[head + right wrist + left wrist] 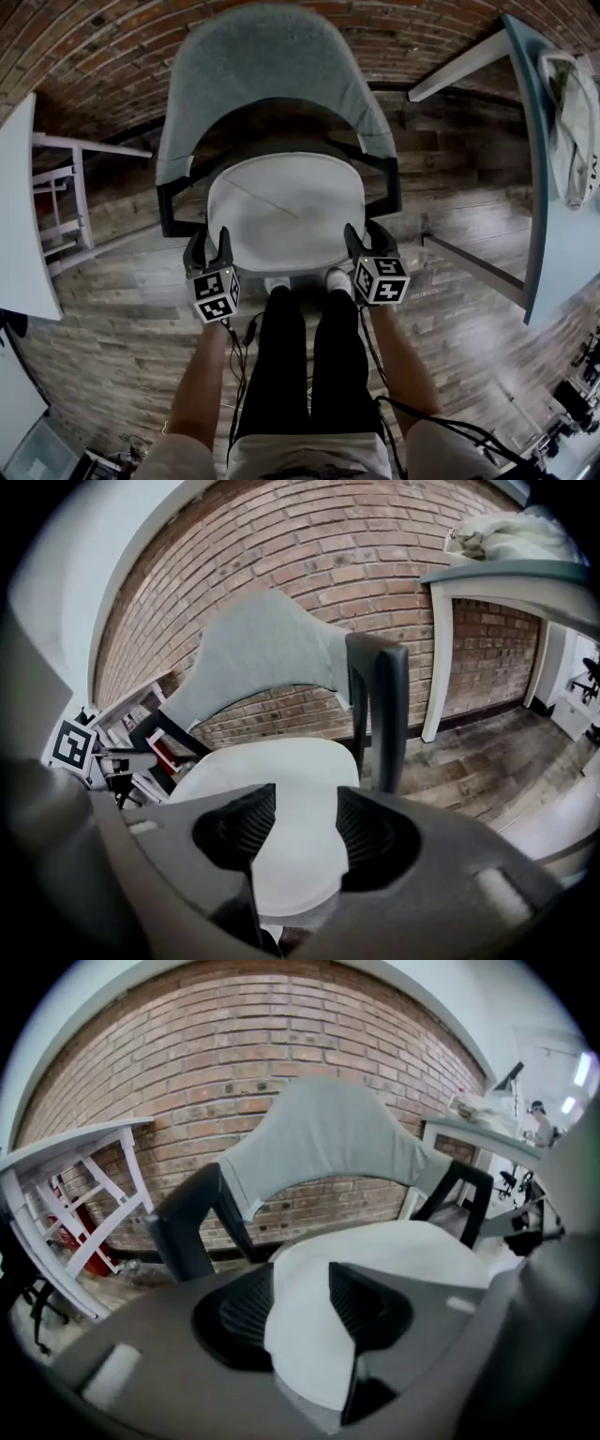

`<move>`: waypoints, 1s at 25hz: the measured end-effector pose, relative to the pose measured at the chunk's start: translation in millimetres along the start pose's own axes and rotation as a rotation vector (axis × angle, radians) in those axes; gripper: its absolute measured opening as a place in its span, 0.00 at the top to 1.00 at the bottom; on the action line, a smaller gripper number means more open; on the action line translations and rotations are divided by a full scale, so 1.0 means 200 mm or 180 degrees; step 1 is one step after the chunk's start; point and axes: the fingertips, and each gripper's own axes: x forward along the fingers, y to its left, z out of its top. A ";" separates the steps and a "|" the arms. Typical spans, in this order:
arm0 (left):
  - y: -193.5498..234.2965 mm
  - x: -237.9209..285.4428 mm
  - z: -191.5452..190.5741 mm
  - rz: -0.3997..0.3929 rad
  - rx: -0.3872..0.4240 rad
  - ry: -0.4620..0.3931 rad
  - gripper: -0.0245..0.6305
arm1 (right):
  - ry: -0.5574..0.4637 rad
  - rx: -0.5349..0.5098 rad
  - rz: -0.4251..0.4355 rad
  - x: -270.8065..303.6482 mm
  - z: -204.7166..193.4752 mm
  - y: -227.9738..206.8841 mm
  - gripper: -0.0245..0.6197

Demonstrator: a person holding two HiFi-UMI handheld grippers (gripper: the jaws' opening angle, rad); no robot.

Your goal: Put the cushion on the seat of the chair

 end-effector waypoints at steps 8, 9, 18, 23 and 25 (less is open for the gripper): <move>-0.02 -0.38 0.46 -0.0113 0.0106 -0.0289 0.73 | -0.0327 -0.0137 0.0229 -0.36 0.45 0.31 0.66; -0.03 -0.44 0.53 -0.0128 0.0127 -0.0336 0.73 | -0.0379 -0.0153 0.0252 -0.41 0.52 0.36 0.66; -0.10 -0.98 1.05 -0.0360 0.0274 -0.0680 0.73 | -0.0814 -0.0231 0.0400 -0.94 1.04 0.73 0.66; -0.16 -1.22 1.27 -0.0433 0.0266 -0.0887 0.74 | -0.1009 -0.0294 0.0442 -1.19 1.21 0.85 0.66; -0.18 -1.30 1.36 -0.0465 0.0260 -0.0972 0.75 | -0.1102 -0.0328 0.0439 -1.28 1.29 0.88 0.67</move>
